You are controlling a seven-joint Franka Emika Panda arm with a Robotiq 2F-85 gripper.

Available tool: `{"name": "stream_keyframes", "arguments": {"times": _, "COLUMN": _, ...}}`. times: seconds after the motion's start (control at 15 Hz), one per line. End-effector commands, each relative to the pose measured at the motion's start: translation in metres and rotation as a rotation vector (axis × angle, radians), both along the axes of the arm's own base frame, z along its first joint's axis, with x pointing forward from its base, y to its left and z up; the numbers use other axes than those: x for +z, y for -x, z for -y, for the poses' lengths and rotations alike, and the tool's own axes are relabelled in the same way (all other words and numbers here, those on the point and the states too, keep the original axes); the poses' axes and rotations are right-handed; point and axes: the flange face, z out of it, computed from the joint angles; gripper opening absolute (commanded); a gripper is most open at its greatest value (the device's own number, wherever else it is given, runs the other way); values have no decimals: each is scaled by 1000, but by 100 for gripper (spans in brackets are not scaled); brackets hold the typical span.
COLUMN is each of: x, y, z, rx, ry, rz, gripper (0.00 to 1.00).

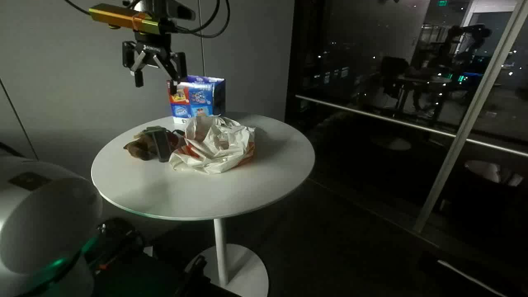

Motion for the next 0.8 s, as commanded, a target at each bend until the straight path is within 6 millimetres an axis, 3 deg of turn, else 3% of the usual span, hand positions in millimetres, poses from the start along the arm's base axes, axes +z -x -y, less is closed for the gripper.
{"name": "stream_keyframes", "arguments": {"times": 0.0, "x": 2, "y": -1, "z": 0, "rx": 0, "ry": 0, "rz": 3, "gripper": 100}}
{"name": "stream_keyframes", "arguments": {"times": 0.73, "x": 9, "y": 0, "z": 0, "rx": 0, "ry": -3, "rz": 19, "gripper": 100}}
